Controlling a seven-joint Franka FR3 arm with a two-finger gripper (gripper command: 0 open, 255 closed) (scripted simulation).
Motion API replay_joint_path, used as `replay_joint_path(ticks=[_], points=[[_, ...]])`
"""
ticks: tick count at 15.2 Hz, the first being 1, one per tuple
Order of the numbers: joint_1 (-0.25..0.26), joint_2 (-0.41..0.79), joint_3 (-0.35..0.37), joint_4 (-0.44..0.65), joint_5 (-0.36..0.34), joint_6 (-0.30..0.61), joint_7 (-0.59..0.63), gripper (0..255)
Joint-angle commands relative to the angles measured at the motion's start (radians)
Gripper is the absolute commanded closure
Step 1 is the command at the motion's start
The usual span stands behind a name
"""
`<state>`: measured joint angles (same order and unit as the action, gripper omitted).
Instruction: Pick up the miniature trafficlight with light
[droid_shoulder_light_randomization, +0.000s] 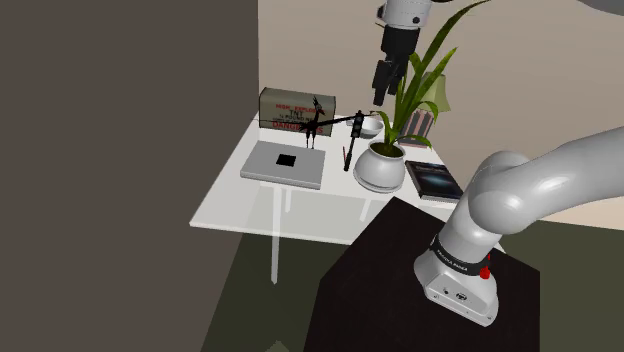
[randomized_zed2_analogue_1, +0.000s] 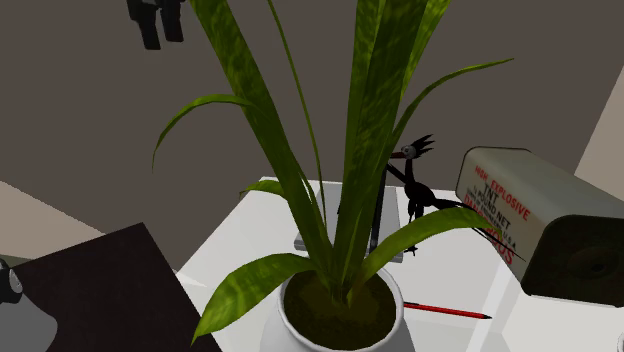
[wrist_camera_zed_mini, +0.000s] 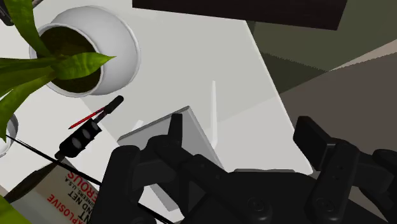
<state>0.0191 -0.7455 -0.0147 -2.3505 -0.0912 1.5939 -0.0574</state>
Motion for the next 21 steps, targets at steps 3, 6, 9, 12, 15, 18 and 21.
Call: replay_joint_path(ticks=[3, 6, 9, 12, 15, 18, 21], points=[[-0.021, 0.017, -0.015, -0.041, -0.014, 0.082, 0.018, 0], [-0.052, 0.053, -0.039, -0.093, -0.036, 0.206, 0.046, 0], [-0.085, 0.101, -0.063, -0.133, -0.057, 0.332, 0.074, 0], [-0.118, 0.163, -0.089, -0.162, -0.078, 0.458, 0.103, 0], [-0.150, 0.235, -0.114, -0.178, -0.097, 0.584, 0.133, 0], [-0.180, 0.318, -0.141, -0.181, -0.112, 0.707, 0.163, 0], [-0.209, 0.409, -0.167, -0.173, -0.123, 0.826, 0.191, 0]])
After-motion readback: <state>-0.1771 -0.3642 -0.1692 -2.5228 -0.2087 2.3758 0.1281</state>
